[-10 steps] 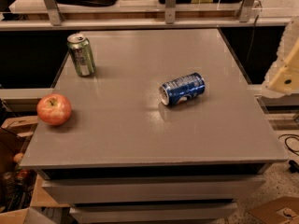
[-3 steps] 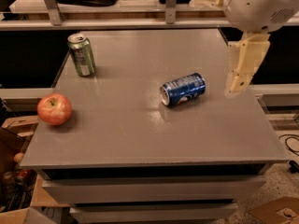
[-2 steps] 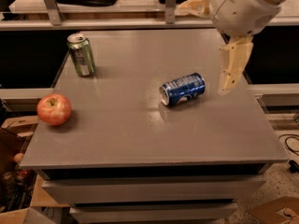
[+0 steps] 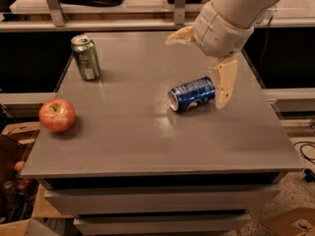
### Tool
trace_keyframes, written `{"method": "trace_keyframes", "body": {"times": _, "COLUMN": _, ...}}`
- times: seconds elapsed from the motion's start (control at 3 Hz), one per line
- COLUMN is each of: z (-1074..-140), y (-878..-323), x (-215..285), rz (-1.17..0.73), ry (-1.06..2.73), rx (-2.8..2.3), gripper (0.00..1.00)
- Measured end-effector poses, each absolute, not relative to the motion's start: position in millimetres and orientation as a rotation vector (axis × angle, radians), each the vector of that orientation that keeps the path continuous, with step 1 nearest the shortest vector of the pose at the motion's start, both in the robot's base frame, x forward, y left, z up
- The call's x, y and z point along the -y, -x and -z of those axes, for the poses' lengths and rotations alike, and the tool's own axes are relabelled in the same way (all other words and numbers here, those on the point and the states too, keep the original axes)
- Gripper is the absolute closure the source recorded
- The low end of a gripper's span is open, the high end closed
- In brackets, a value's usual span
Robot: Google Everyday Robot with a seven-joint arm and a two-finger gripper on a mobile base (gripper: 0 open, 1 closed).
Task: Place pepsi can upright
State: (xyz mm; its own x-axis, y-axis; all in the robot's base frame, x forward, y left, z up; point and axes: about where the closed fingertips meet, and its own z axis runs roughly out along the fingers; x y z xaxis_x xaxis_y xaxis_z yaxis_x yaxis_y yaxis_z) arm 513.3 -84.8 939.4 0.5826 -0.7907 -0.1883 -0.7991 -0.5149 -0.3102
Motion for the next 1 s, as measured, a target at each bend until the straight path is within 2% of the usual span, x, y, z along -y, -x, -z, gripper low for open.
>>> {"method": "trace_keyframes", "body": {"times": 1.0, "z": -857.8, "y": -526.9, "x": 74.1, "rz": 0.034, "ry": 2.611, "rx": -1.556, "gripper": 0.00}}
